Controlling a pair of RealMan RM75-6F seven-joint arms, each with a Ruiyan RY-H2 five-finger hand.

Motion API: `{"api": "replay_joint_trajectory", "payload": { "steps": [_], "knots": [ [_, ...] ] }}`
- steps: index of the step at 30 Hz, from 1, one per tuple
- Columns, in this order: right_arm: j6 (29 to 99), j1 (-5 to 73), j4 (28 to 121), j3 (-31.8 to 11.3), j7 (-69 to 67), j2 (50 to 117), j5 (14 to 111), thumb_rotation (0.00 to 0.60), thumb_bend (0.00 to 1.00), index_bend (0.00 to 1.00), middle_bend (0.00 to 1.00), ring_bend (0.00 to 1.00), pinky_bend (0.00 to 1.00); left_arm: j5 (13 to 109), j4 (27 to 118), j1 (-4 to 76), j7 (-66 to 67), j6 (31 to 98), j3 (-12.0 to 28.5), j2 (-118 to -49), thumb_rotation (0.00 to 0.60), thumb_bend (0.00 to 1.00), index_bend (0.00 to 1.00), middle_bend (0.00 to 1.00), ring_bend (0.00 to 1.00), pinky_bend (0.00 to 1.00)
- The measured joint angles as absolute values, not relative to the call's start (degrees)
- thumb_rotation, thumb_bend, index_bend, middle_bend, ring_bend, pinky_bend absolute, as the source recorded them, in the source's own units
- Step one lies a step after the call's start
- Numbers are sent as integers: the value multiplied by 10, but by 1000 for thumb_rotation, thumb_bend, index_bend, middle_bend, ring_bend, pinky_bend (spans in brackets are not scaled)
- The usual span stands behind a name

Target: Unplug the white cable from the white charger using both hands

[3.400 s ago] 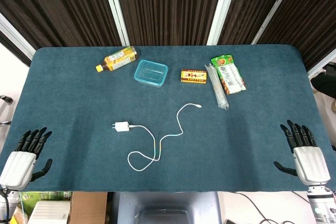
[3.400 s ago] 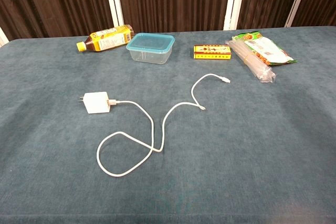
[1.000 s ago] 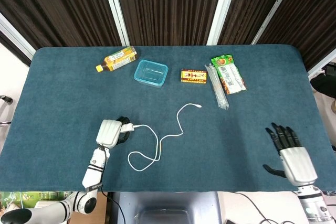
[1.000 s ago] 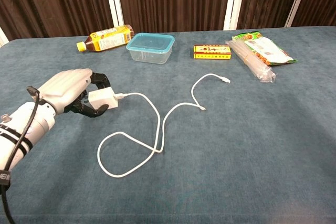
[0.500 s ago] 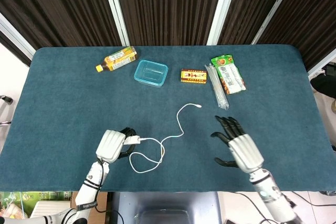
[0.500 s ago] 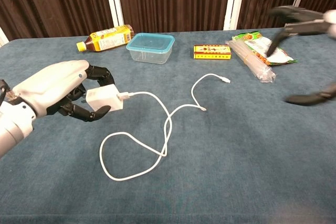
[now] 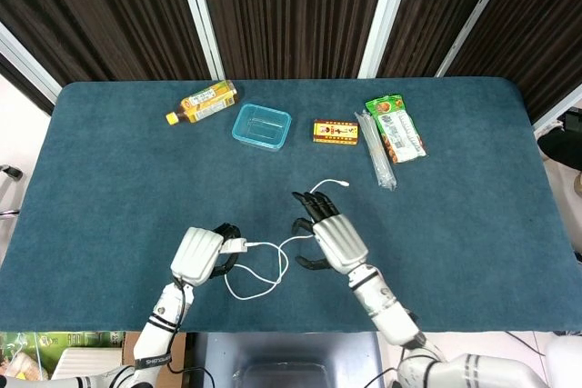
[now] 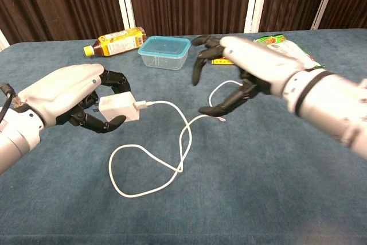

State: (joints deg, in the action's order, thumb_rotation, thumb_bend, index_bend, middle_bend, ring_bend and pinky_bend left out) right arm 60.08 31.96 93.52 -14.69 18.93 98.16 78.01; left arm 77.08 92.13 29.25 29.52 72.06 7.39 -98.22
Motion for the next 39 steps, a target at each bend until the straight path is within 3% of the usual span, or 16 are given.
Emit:
{"api": "replay_joint_trajectory", "payload": {
  "steps": [12,39],
  "knots": [
    [595,383,879,-168,206,1063,750,600,438,632,156,0,0,769,934,294,291,718,75,-967,600,519,735,774,1000,1000],
    [638,417,835,-163,225,1132,735,600,438,648,167,0,0,781,960,290,286,724,68,-944,600,518,735,780,1000,1000]
  ]
}}
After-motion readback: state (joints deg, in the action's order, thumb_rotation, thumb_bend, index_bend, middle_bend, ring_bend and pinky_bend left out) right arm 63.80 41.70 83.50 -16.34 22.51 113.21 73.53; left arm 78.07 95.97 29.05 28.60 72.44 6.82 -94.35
